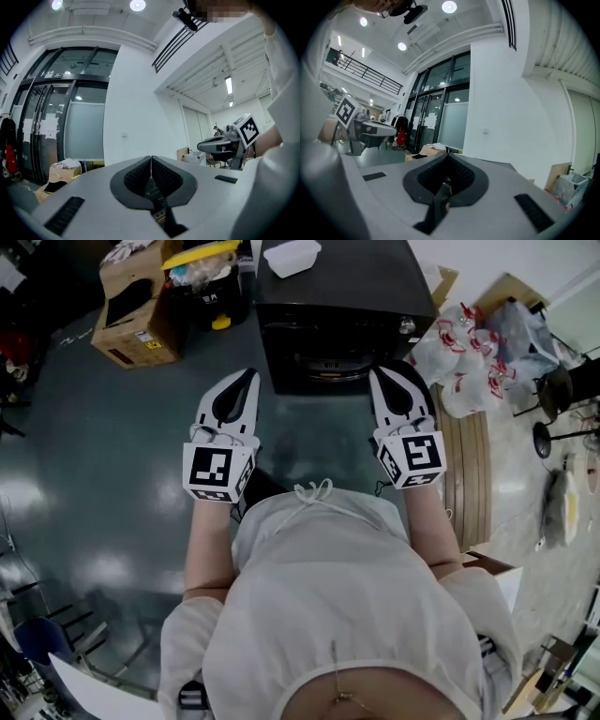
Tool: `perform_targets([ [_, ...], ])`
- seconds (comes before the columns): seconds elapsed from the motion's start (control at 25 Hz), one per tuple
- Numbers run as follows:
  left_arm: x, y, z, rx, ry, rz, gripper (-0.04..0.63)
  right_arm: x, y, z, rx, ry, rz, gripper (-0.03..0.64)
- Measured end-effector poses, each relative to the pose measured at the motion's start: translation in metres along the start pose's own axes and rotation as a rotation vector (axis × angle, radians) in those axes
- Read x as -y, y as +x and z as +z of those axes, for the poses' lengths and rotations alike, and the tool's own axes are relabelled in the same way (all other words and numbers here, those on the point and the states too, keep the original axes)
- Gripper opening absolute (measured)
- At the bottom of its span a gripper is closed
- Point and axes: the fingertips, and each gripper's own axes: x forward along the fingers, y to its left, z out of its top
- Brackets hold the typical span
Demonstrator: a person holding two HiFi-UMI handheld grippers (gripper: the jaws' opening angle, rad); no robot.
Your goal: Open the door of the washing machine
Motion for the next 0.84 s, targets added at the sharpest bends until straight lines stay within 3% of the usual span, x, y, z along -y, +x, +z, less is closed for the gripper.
perform_targets([
  [0.84, -0.005, 0.013, 0.000, -0.003, 0.013, -0.058, 0.023, 0.001, 0.010, -0.007, 0.002, 0.041, -0.056, 0.002],
])
